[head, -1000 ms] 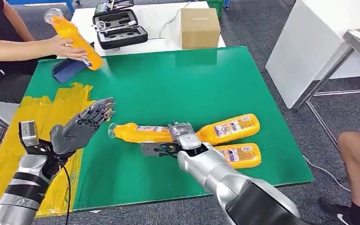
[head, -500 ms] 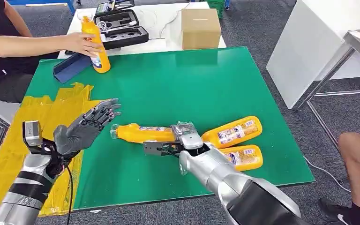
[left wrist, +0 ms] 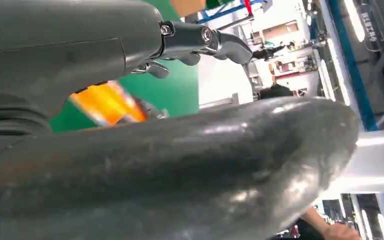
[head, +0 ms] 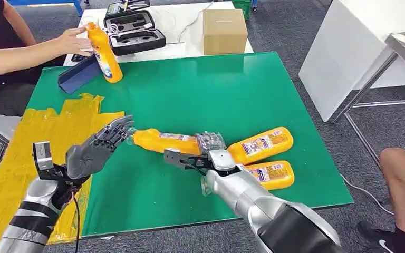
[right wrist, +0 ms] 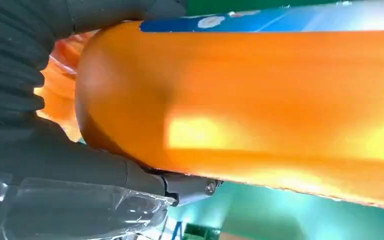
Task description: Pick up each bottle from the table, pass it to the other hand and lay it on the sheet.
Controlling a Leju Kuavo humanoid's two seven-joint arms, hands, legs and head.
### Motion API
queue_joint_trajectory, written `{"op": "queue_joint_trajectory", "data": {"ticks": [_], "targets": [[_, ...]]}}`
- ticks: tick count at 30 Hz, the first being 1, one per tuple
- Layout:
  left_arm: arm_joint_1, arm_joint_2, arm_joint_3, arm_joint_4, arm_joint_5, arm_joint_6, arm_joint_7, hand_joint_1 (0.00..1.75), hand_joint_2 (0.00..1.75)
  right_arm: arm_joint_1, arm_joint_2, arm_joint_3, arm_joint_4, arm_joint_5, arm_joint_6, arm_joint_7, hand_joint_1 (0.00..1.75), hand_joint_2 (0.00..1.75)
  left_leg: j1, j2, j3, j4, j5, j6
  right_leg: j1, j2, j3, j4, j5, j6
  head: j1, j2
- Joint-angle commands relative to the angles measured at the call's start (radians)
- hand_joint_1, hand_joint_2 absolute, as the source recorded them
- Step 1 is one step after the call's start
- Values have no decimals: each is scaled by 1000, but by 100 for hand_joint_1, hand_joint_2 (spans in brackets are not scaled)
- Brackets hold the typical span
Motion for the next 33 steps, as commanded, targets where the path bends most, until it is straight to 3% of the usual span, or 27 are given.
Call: {"op": "queue_joint_trajectory", "data": {"ticks": [1,4,7,8,12,14,18,23,27,33], "targets": [[100,-31,96,-59,-10,30,19,0,0,-44,18,-149,-41,-19,-120,-111,175,175,1,0,1,1,-2,-1,1,-1,1,0,-1,-1,0,0],[131,-47,132,-80,-16,50,28,0,0,-39,31,-192,-67,-35,-161,-187,175,175,1,-2,-1,1,-1,0,1,-3,-1,1,-1,-1,1,0],[235,-112,244,-150,-16,110,69,0,0,-23,49,-233,-221,-111,-138,-265,175,175,1,3,-2,1,-2,0,1,2,-1,1,-1,-1,1,0],[287,-194,343,-176,47,185,147,0,175,15,49,-261,-362,-221,-126,-367,175,175,1,5,0,1,-3,0,1,3,0,1,-1,-1,1,0],[435,-325,466,-302,153,199,198,0,175,181,6,-218,-764,-218,-12,-321,175,175,0,4,-2,0,-2,0,1,3,-2,-1,-1,0,0,0],[462,-400,471,-360,183,192,187,0,175,239,7,-168,-806,-211,9,-331,175,175,0,1,-3,-1,-2,1,1,0,-3,-2,-1,0,0,0],[500,-482,424,-442,199,247,192,0,175,325,29,-83,-829,-197,-23,-393,175,175,1,-2,-3,1,-4,1,1,-3,-1,-3,-4,-1,0,0],[526,-489,361,-478,200,279,186,0,175,388,15,-27,-881,-182,-46,-401,169,175,1,-1,-6,0,-4,1,1,-2,-4,-2,-2,-1,0,0],[529,-490,352,-480,204,275,185,0,175,387,14,-26,-876,-182,-44,-401,175,175,1,-2,-6,0,-3,1,1,-3,-3,-2,-3,-1,0,0],[530,-487,286,-491,206,261,177,0,175,367,28,-31,-792,-187,-19,-396,169,175,1,-2,-4,0,-3,1,2,-4,-2,-3,-3,-1,0,0]]}}
